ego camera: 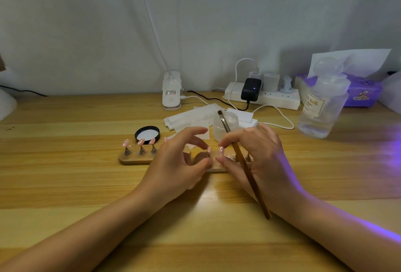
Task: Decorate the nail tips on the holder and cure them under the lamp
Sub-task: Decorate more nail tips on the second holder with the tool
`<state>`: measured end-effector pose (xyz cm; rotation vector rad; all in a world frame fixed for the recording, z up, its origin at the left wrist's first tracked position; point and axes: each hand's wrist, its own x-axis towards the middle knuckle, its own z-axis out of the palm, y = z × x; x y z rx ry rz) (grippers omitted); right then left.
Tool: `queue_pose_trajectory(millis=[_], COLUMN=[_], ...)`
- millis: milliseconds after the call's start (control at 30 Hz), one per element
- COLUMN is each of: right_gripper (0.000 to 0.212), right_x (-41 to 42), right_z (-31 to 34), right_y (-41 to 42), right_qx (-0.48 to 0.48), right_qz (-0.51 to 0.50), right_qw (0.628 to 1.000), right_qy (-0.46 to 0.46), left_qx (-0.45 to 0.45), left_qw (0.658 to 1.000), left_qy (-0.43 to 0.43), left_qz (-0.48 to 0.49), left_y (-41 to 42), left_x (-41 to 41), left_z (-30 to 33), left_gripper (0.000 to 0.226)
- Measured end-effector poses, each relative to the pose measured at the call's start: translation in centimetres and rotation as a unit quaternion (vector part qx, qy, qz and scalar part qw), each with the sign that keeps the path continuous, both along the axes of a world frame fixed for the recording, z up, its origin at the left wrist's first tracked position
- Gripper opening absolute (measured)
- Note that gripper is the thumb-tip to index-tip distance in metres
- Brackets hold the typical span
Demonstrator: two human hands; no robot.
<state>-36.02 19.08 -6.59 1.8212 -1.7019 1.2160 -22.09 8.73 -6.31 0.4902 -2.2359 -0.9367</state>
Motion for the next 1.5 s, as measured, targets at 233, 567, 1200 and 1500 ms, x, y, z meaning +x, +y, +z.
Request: queue_pose_trajectory(millis=[233,567,1200,1500], right_gripper=[0.026,0.031,0.033,0.038], right_x=[0.3,0.3,-4.4,-5.1], right_z=[0.6,0.9,7.4,6.8], right_y=[0.6,1.1,-5.7,-6.9], right_qx=[-0.025,-0.003,0.196,0.189], right_qz=[0.052,0.093,-0.071,-0.079], right_qw=[0.997,0.991,0.967,0.96], right_qy=[-0.045,-0.101,-0.148,-0.189], left_qx=[-0.11,-0.141,-0.015,-0.013], left_qw=[0.991,0.981,0.99,0.99], left_qy=[0.049,0.111,0.139,0.135], left_qz=[-0.05,-0.073,-0.035,-0.037], left_y=[0.4,0.6,0.6,0.5], left_x=[0.3,0.2,0.4,0.4], left_z=[0.4,0.7,0.7,0.7], left_gripper=[0.031,0.014,0.013,0.012])
